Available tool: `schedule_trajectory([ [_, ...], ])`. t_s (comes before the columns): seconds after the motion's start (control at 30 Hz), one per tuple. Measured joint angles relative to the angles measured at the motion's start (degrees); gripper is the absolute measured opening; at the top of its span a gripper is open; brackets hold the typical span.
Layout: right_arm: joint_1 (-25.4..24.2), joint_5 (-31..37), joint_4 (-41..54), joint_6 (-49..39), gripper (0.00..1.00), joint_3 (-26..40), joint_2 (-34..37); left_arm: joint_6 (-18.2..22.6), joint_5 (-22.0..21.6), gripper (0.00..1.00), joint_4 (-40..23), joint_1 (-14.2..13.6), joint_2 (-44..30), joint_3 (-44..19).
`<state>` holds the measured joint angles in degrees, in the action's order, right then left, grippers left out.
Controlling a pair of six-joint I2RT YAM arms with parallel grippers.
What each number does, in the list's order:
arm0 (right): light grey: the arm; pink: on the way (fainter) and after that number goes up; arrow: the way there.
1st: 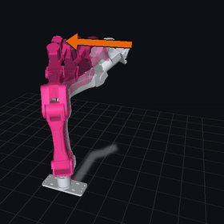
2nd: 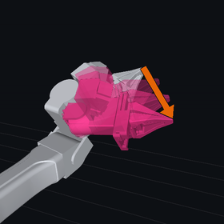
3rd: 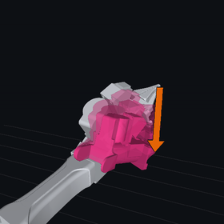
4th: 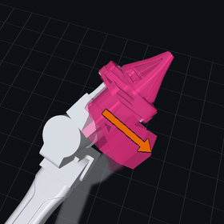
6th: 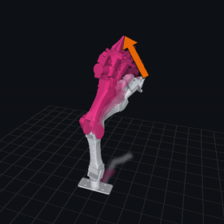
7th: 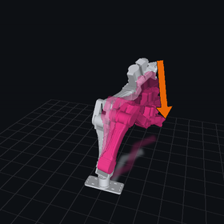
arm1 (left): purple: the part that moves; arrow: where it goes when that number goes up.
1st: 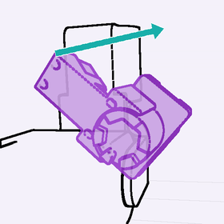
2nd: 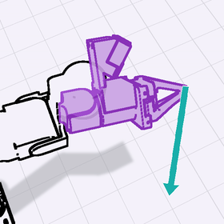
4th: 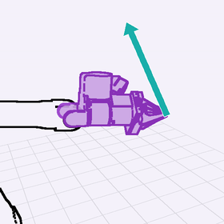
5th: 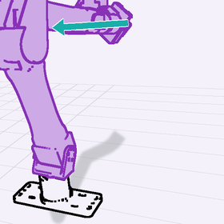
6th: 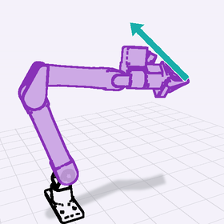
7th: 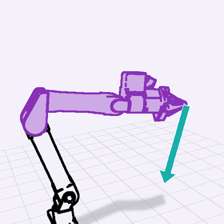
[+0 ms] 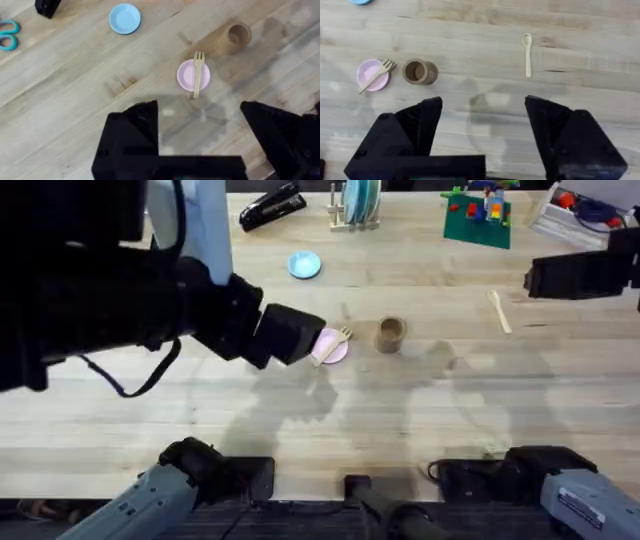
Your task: Pick up a utensil and set it on the pink plate, then put the other utensil in the container.
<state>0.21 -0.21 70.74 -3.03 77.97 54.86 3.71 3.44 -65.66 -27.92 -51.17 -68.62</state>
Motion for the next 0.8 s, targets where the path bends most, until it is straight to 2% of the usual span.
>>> schedule_trajectory([
  [0.33,0.0,0.0,0.0,0.0,0.994,0.0,0.0,6.6,1.5,0.993,-1.3,0.0,0.3,0.0],
  [0.53,-0.3,0.1,2.6,-0.5,0.995,0.0,0.0,7.9,1.5,0.993,-1.5,0.0,0.3,0.0],
  [0.8,-3.5,0.9,4.4,-7.2,0.995,0.0,0.4,8.3,1.5,0.993,-1.5,0.0,0.3,0.0],
])
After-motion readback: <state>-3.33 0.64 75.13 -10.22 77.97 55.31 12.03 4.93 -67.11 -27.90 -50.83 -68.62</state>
